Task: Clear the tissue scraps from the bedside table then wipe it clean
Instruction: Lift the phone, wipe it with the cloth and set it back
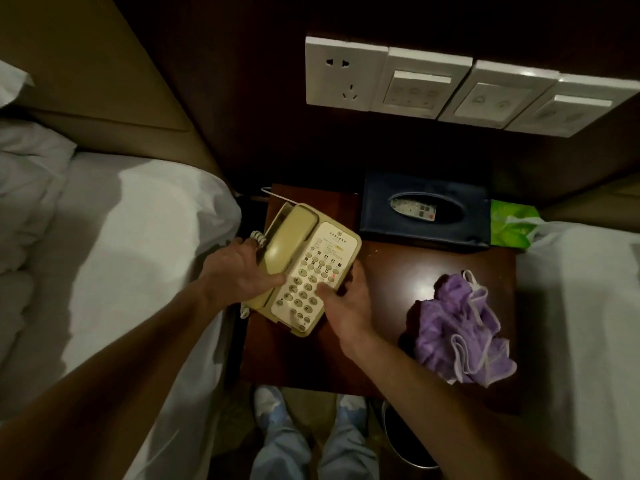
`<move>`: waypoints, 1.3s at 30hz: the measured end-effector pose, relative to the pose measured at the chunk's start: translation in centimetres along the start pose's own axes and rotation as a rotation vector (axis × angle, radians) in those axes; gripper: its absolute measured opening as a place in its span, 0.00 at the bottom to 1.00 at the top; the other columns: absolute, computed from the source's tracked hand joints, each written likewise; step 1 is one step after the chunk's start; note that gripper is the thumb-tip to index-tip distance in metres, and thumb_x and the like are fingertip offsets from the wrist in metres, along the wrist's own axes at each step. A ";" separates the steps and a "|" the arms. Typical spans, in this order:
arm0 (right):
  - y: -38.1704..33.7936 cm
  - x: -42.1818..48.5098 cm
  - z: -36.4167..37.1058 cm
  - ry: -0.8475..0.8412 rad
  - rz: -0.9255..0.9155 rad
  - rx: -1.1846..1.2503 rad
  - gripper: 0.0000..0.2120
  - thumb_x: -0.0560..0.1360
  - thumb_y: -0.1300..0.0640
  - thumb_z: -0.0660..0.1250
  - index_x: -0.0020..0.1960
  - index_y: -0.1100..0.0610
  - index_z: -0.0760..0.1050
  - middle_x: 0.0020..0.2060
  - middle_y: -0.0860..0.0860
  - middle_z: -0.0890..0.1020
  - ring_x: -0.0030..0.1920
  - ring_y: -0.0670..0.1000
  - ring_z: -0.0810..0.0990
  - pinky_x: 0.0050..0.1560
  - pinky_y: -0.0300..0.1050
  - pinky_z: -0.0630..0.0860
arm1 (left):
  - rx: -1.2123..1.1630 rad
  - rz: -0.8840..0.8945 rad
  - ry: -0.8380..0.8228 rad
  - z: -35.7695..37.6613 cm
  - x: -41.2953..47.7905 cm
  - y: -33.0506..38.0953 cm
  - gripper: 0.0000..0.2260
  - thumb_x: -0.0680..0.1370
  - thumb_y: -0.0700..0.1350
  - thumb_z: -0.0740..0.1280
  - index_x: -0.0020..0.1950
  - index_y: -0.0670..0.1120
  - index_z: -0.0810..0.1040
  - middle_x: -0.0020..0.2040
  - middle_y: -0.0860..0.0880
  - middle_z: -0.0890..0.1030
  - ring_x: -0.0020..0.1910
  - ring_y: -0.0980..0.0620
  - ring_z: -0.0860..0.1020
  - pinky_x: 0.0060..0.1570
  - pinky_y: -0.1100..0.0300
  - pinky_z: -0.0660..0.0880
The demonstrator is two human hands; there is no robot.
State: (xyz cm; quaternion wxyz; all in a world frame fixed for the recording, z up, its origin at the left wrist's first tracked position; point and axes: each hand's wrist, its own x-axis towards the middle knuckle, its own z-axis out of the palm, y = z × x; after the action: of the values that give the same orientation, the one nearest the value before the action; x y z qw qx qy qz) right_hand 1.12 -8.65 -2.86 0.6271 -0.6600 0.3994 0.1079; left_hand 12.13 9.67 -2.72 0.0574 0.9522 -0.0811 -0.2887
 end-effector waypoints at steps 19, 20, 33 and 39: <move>-4.4 4.6 1.3 -0.076 -0.006 -0.164 0.43 0.70 0.54 0.73 0.78 0.44 0.54 0.70 0.47 0.74 0.63 0.51 0.79 0.54 0.55 0.84 | -0.095 -0.168 -0.006 -0.9 0.9 2.8 0.49 0.64 0.83 0.61 0.65 0.43 0.74 0.58 0.44 0.80 0.55 0.47 0.79 0.47 0.57 0.73; -3.9 4.3 1.2 -0.050 -0.032 -0.174 0.39 0.72 0.56 0.74 0.77 0.45 0.58 0.67 0.46 0.76 0.61 0.50 0.80 0.53 0.53 0.84 | -0.106 -0.169 -0.012 -0.8 1.0 2.7 0.50 0.64 0.83 0.61 0.67 0.42 0.73 0.61 0.43 0.79 0.58 0.46 0.79 0.49 0.56 0.74; -0.6 5.0 2.6 0.249 -0.039 -0.206 0.26 0.69 0.60 0.75 0.64 0.47 0.73 0.55 0.46 0.75 0.59 0.51 0.76 0.57 0.52 0.80 | -0.859 -0.356 -0.040 -0.8 2.1 4.0 0.46 0.52 0.74 0.79 0.62 0.49 0.77 0.53 0.49 0.85 0.49 0.48 0.85 0.47 0.49 0.84; -2.4 5.5 2.2 0.248 -0.011 -0.099 0.24 0.67 0.59 0.77 0.57 0.44 0.70 0.56 0.49 0.80 0.54 0.50 0.82 0.52 0.53 0.84 | -0.859 -0.341 -0.018 -1.9 4.0 5.7 0.40 0.59 0.69 0.81 0.63 0.48 0.77 0.55 0.48 0.84 0.51 0.46 0.84 0.48 0.47 0.84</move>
State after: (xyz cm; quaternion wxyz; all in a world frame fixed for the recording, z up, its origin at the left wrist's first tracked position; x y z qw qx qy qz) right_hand 7.12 -9.03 -5.00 0.5402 -0.7005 0.4644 0.0417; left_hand 15.77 3.43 -2.38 0.3976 0.8394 0.2033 -0.3099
